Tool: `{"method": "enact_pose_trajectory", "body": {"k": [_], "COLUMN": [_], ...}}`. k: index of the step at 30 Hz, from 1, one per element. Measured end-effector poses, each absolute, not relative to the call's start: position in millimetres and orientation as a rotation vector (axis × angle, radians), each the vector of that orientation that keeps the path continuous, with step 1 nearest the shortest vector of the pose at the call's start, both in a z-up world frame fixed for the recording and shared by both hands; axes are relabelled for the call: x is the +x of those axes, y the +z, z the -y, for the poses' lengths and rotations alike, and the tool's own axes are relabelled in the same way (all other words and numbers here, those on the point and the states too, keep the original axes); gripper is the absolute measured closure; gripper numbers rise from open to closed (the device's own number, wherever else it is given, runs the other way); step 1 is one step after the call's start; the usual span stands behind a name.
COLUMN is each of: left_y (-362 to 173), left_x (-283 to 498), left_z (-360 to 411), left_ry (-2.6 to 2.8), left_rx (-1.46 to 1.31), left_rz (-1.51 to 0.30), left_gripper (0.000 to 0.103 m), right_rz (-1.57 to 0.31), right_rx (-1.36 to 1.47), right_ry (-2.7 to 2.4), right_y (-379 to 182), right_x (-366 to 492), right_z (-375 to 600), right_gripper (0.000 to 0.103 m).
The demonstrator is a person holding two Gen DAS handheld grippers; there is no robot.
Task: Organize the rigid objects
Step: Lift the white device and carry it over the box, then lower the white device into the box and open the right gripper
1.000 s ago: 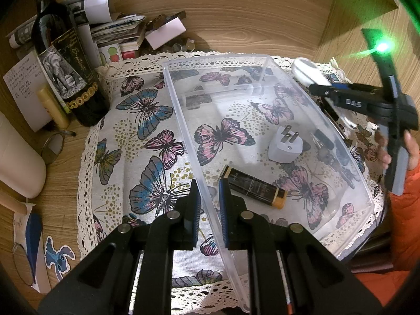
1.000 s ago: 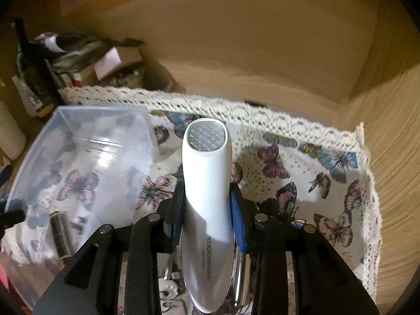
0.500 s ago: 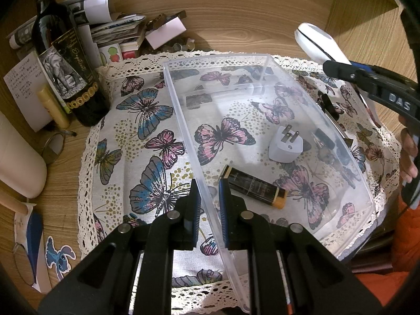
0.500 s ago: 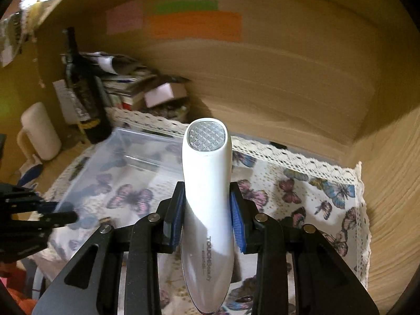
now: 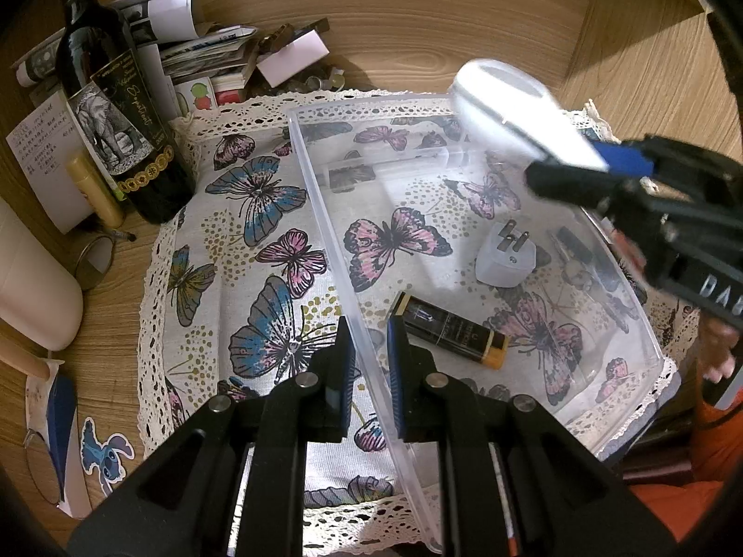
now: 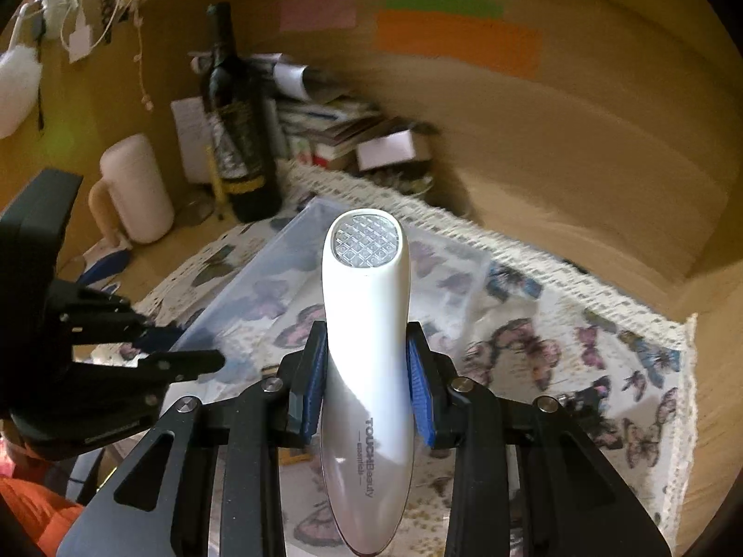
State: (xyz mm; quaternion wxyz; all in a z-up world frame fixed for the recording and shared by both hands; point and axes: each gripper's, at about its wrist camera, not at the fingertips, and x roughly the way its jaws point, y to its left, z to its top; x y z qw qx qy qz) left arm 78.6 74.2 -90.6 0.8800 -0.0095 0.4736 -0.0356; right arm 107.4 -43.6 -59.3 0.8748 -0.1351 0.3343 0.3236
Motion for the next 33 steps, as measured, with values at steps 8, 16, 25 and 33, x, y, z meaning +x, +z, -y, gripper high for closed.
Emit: {"method": "enact_pose_trajectory", "body": {"k": [8,16,25,33], "left_y": [-91,-91,-92,-92], "left_x": [78,77,78,78], "left_z": [-74,-75,-74,-74], "left_ry": [-0.075,-0.075,-0.076,-0.076], "left_rx": [-0.020,-0.018,-0.019,-0.019], "left_rz": [-0.985,-0.986,-0.989,-0.989], "left_gripper": [0.089,0.089,0.089,0.089], "right_rz": [-0.783,-0.842,-0.809,-0.731], "right_rx": [-0.320,-0.341,-0.348,-0.302], "right_ry": [0.720,0.735,0.732,0.677], "right_y": [-82,-95,-89,-64], "right_x": [108,113,111,110], "right_z": [26,21,24,44], "right_gripper": [0.074,0.073,0.072,0.072]}}
